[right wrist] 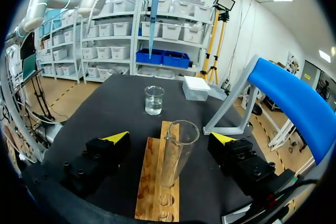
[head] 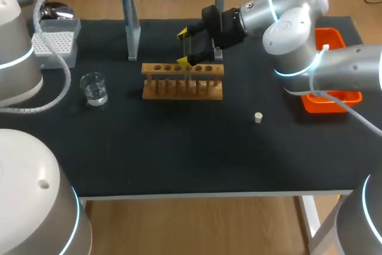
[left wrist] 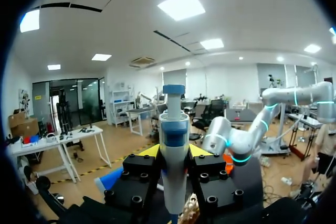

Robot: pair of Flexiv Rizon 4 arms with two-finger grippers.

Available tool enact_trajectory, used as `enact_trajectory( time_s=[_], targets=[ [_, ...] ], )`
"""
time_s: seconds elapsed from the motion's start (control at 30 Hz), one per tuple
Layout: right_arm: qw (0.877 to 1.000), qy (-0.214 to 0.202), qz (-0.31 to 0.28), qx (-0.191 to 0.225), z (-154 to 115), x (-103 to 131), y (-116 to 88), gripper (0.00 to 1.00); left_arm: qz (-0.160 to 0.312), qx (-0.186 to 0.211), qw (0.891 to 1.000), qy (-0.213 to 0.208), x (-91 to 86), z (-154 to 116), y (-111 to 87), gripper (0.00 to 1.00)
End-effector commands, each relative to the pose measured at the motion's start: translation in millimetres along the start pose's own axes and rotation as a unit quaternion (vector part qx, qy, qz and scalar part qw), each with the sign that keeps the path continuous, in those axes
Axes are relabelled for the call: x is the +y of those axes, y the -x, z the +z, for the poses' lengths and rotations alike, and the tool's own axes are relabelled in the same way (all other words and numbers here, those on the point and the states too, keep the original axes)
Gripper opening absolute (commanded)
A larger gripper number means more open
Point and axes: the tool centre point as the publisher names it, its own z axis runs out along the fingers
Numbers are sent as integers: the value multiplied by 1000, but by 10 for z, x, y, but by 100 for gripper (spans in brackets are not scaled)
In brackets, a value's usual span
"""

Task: Invert the test tube, pick up the pipette, mount the tip to pipette, aspirate from beaker and dispense into the tube, eject the tip, return the pipette, and cap with the stopper.

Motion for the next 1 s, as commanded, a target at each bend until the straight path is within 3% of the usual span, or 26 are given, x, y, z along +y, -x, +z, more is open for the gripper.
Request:
enact_trajectory(
  time_s=[0.03,0.27,1.0],
  targets=[
    [1000,-2,0,2,-13,6,7,100,2,12,1000,1,-134,235,1,0],
    [1000,-2,0,2,-13,6,7,100,8,50,999,-11,-252,533,-142,0],
    [1000,-2,0,2,-13,6,7,100,-6,104,994,-23,-229,1031,-319,0]
  ],
)
